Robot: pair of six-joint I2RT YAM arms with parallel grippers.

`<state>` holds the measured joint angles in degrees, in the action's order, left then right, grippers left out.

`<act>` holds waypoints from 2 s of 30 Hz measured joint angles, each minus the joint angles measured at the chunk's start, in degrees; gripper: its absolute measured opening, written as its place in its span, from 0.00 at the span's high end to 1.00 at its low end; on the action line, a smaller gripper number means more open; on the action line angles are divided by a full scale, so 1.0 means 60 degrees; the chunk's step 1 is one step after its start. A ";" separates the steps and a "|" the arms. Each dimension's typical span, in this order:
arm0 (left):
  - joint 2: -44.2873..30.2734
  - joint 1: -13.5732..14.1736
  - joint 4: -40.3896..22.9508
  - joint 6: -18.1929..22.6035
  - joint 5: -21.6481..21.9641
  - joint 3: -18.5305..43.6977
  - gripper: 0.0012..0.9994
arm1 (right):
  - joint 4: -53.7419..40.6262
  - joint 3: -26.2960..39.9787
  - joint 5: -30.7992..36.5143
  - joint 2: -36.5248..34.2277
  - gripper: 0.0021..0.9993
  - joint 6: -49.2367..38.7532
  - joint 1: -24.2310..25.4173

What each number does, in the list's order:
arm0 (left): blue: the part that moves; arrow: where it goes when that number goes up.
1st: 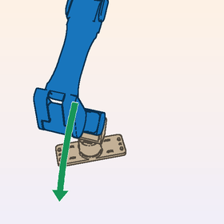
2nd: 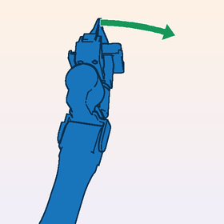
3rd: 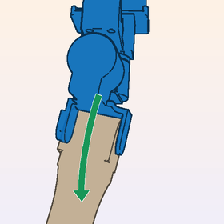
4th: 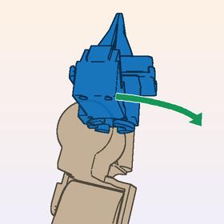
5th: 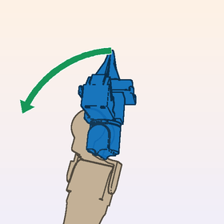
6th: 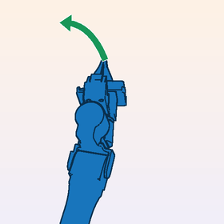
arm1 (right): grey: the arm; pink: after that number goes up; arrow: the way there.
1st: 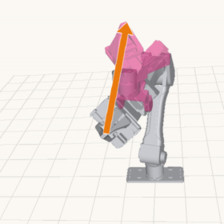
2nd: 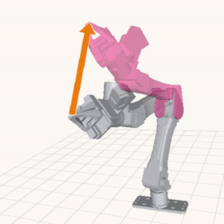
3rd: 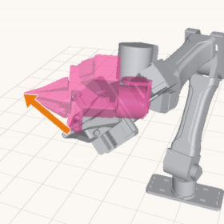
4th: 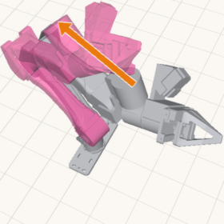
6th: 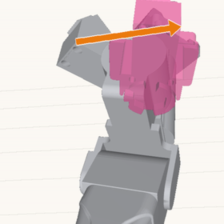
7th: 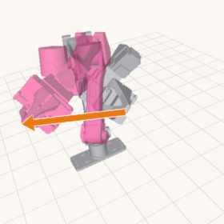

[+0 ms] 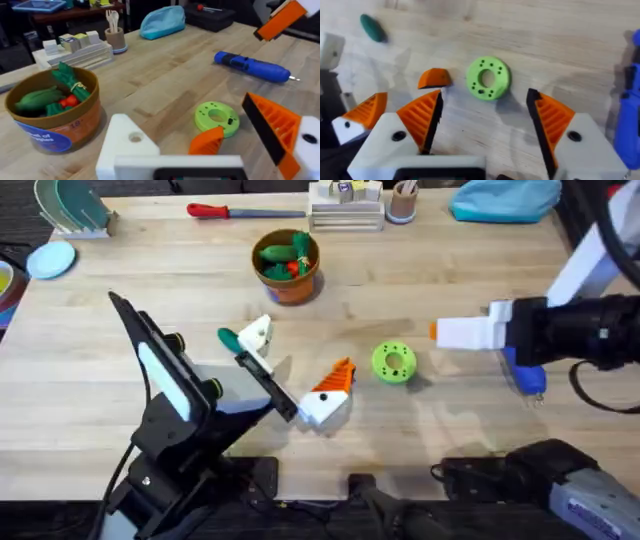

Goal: Pick up the gripper from the table and insert it into the empty holder that is missing its gripper. Then pick up a screw, insert it into the mounting hole, and use the screwdriver to tighten it. Finally, clean up the table by picking up the vegetable and placing it into the bucket.

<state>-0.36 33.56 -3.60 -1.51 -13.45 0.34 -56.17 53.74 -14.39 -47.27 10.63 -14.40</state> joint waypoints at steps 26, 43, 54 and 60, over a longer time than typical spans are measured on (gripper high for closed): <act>0.0000 0.0000 -0.0067 -0.0824 0.1565 0.0000 0.01 | 0.0935 -0.0195 -0.0620 -0.1807 0.01 0.0604 -0.3144; 0.0000 0.0000 -0.0130 -0.0824 0.3010 0.0003 0.01 | 0.4761 -0.2343 0.3608 -0.2613 0.01 0.2492 -0.7263; 0.0000 0.0000 -0.0084 -0.0824 0.3509 0.0002 0.01 | 0.6063 -0.2346 0.4052 -0.3697 0.18 0.2477 -0.7263; 0.0000 0.0000 -0.0084 -0.0824 0.3519 0.0000 0.01 | 0.6081 -0.2346 0.4142 -0.3697 0.46 0.2455 -0.7263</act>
<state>-0.36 33.56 -4.10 -6.46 7.66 0.34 -19.68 39.66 10.46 -69.45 25.36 -57.98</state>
